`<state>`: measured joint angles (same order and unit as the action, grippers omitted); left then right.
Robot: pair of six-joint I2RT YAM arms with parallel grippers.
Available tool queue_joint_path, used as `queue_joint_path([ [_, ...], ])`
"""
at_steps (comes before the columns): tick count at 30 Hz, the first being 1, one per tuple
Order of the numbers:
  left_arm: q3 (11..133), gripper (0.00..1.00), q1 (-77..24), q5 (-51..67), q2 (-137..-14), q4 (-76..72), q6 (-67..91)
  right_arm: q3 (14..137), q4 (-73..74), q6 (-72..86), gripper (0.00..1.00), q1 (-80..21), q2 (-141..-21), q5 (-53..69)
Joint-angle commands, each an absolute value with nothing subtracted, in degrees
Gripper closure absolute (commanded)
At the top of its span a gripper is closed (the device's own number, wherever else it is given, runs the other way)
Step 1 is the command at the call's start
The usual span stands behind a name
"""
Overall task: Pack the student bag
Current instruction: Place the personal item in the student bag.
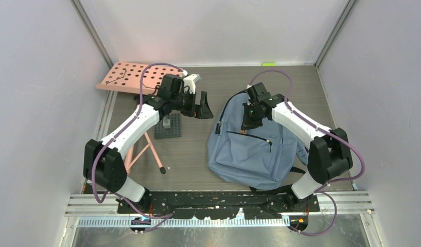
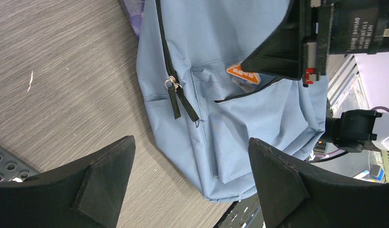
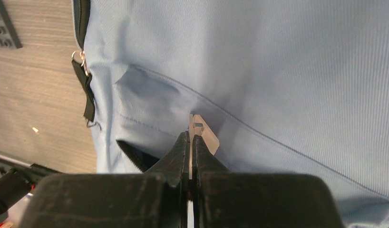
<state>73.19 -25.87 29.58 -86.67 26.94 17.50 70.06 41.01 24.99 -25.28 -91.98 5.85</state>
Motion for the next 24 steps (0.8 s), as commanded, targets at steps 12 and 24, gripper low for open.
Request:
queue_joint_path([
  [12,75.7,0.09,-26.0,30.6,-86.2,26.8,16.7,69.7,48.0,21.7,0.99,-25.3,-85.9,16.9],
  [24,75.8,0.09,-26.9,31.2,-87.2,26.9,16.8,67.1,52.4,18.0,0.99,-25.4,-91.7,16.8],
])
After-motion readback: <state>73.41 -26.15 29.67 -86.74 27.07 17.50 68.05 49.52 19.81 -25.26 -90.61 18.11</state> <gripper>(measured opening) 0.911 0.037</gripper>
